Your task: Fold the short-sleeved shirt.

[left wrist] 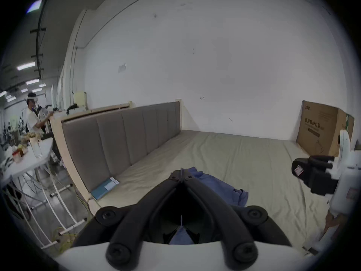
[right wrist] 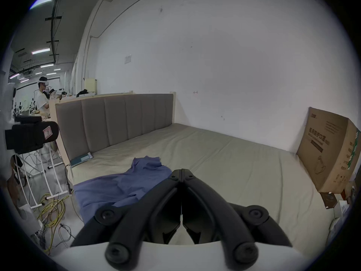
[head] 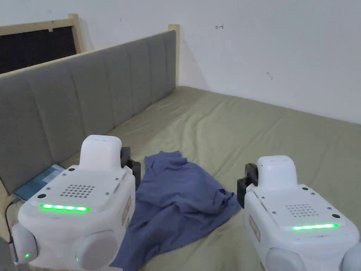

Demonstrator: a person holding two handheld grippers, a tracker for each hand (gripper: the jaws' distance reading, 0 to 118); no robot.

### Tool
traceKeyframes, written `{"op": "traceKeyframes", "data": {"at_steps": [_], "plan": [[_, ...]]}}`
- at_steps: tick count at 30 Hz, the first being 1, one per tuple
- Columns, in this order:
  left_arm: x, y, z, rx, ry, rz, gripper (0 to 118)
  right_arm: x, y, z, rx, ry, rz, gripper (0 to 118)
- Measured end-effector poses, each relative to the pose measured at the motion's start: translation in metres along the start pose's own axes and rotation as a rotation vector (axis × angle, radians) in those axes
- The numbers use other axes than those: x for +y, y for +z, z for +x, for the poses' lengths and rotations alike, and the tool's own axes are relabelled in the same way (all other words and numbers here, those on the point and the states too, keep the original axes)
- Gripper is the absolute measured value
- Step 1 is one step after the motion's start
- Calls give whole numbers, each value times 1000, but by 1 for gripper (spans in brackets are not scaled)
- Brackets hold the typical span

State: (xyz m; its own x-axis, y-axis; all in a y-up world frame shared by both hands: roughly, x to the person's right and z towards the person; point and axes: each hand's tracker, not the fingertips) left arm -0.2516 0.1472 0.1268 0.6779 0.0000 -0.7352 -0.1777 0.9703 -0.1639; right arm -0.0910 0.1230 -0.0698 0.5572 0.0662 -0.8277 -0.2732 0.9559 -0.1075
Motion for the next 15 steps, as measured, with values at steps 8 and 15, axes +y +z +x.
{"op": "traceKeyframes", "data": {"at_steps": [8,15], "plan": [[-34,-94,8,-143,53,-242,0,-16,-18,15,-26,-10,-84,0],[-91,-200,31,-169,10,-605,88,-35,-50,26,-42,-36,-177,0]]}}
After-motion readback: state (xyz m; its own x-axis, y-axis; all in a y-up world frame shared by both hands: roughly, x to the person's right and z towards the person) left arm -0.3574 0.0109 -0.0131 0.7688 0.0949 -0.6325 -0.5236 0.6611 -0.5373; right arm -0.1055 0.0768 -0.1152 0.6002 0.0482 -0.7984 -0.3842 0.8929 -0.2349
